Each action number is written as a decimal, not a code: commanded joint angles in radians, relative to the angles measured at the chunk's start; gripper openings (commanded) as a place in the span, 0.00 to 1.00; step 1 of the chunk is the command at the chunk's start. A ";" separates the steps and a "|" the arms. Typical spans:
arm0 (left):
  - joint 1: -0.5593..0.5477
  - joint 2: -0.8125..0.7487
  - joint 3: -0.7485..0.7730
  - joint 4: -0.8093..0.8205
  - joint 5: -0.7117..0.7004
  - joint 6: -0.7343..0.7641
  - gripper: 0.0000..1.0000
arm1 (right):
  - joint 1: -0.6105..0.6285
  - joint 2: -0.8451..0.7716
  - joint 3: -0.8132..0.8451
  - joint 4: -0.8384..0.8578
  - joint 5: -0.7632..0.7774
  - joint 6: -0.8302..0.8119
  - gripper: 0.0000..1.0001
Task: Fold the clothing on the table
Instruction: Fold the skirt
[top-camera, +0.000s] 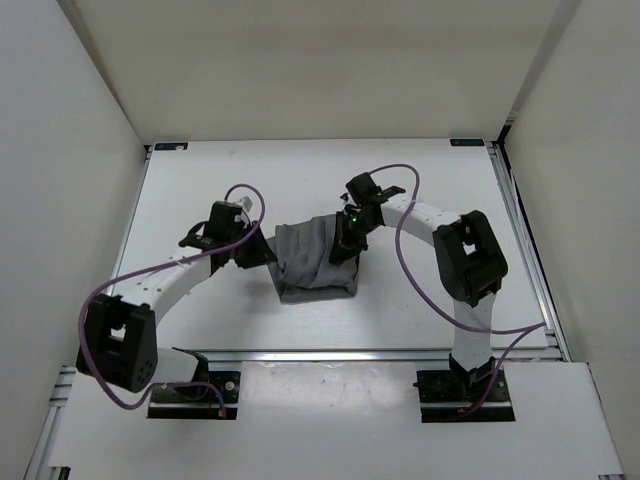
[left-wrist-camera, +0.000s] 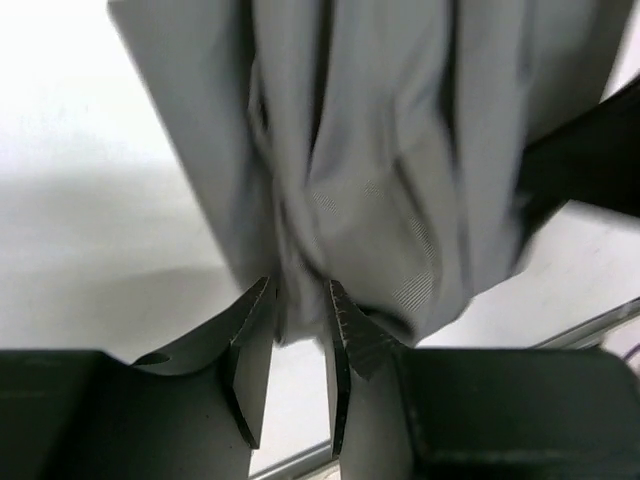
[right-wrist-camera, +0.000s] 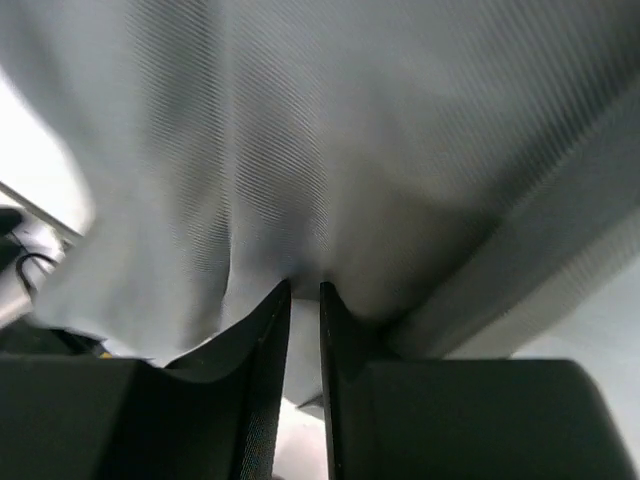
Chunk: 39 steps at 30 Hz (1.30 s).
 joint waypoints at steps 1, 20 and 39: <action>0.038 0.042 0.136 0.062 0.059 0.007 0.37 | 0.015 0.042 0.002 -0.086 0.000 -0.022 0.23; 0.019 0.332 0.293 0.108 0.111 0.047 0.46 | 0.014 -0.194 0.040 -0.085 0.004 -0.077 0.32; -0.112 0.466 0.394 0.019 -0.168 0.151 0.00 | -0.043 -0.277 -0.085 0.009 -0.066 -0.034 0.25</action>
